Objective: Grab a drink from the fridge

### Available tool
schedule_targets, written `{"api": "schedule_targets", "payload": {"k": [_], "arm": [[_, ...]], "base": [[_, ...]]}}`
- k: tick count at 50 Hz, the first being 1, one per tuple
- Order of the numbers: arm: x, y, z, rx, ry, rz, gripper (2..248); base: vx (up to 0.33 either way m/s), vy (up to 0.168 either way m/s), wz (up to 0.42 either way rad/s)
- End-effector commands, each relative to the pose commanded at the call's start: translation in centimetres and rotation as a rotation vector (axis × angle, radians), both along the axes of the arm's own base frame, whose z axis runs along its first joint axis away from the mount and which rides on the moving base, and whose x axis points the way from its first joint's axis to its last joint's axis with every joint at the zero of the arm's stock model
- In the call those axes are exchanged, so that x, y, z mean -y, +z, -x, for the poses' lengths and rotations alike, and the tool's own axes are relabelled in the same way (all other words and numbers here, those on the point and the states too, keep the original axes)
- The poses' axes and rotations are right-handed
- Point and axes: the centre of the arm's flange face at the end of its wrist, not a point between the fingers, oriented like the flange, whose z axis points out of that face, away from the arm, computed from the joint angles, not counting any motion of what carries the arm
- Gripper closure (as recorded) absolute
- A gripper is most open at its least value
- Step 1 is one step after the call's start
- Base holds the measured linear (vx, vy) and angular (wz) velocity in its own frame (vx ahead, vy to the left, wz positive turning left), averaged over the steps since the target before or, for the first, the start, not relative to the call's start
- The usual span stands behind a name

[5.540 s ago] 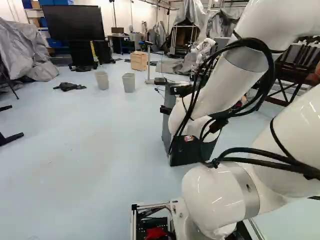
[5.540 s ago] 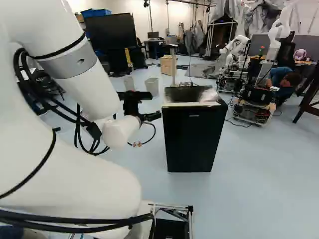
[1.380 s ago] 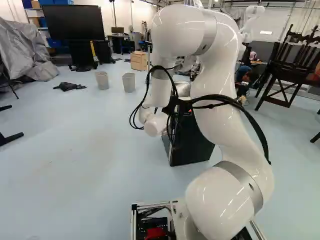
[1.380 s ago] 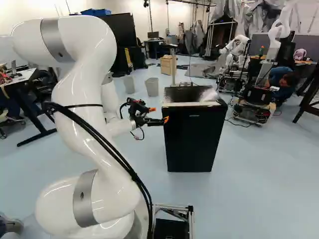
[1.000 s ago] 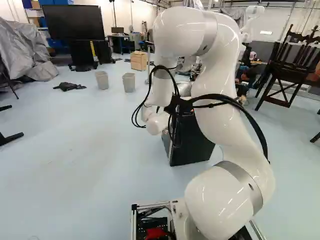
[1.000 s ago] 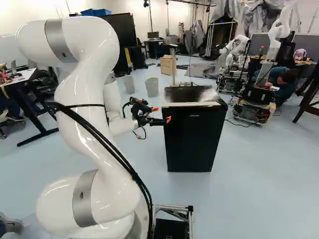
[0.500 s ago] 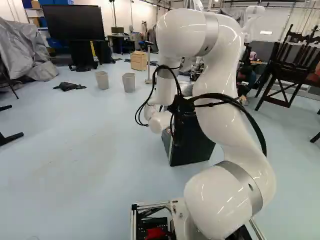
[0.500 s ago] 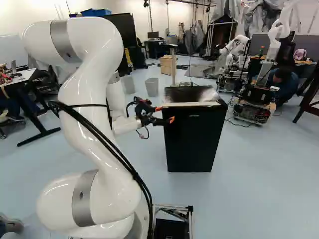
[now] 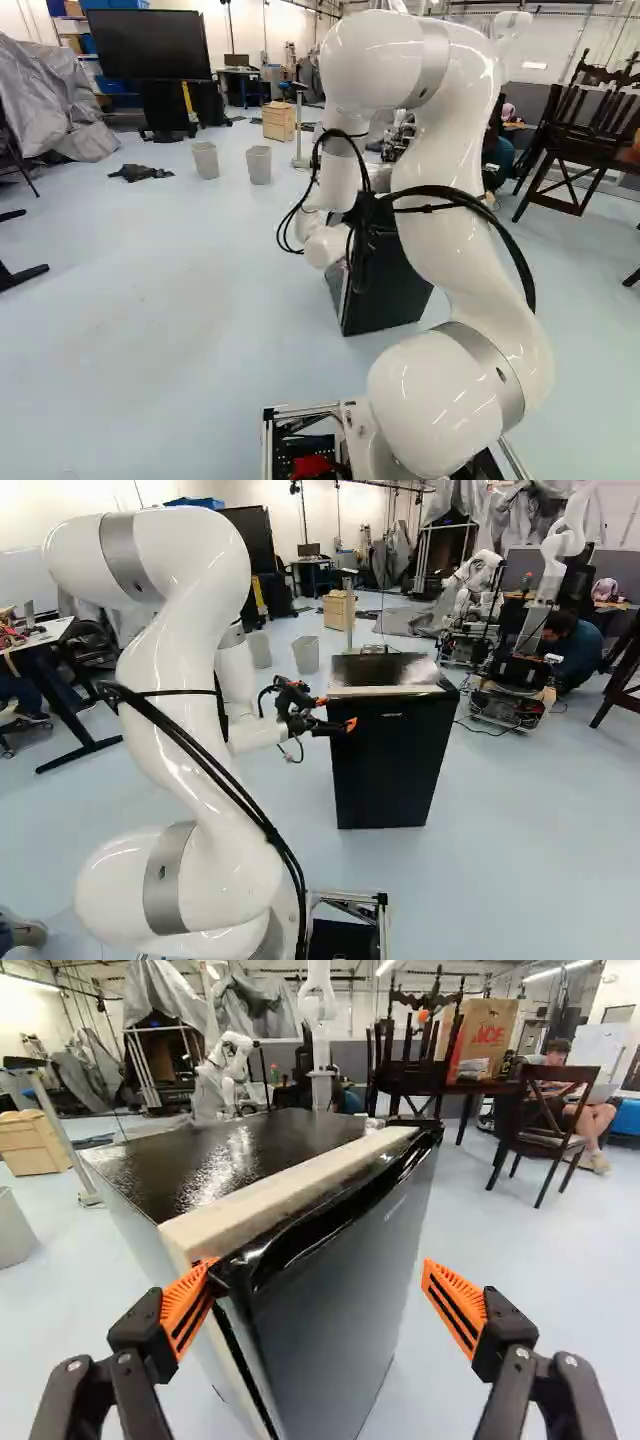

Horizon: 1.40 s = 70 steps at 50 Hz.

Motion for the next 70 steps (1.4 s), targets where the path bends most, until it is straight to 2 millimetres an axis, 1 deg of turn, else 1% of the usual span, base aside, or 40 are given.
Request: {"api": "schedule_targets", "payload": {"k": [52, 70], "arm": [[4.3, 0.9, 9.3, -0.097, -0.066, 0.02, 3], [5.9, 1.1, 12.1, -0.124, -0.102, 0.023, 3]], "base": [[-0.001, -0.001, -0.001], [0.0, 0.0, 0.0]]}}
